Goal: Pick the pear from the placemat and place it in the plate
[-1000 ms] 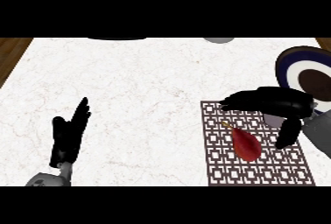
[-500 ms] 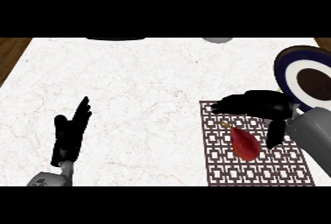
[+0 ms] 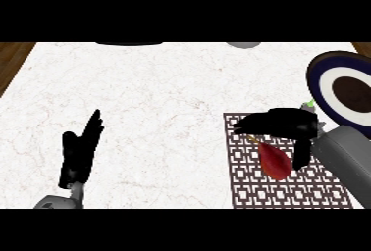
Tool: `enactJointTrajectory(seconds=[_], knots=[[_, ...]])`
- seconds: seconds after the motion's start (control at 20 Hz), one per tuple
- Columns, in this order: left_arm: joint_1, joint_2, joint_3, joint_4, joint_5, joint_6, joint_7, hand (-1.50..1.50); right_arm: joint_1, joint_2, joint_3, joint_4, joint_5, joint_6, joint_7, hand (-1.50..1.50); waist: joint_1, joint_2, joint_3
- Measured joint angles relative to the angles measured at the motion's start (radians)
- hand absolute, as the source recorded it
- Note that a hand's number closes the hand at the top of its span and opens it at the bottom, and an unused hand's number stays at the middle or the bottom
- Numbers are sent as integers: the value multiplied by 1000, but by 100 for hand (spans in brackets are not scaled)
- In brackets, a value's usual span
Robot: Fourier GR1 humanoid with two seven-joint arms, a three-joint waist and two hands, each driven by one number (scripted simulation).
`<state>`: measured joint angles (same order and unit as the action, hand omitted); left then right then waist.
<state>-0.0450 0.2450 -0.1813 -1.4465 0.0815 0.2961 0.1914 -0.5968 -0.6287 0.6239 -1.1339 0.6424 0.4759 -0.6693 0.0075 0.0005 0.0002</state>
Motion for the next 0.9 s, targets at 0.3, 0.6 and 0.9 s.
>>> enactJointTrajectory(seconds=[0.3, 0.6, 0.9], knots=[[2, -5, 24, -13, -7, -22, 19, 0, 13, 32, -13, 21, 48, -8, -11, -150, -2, 0, 0], [-4, -19, 34, -5, -26, -35, 18, 0, 32, 66, -6, 41, 115, -59, -49, 150, -3, -2, -3], [-24, -25, 63, 11, -33, -55, 24, 0, 29, 96, -48, 88, 159, -127, -115, 150, -3, -2, -3]])
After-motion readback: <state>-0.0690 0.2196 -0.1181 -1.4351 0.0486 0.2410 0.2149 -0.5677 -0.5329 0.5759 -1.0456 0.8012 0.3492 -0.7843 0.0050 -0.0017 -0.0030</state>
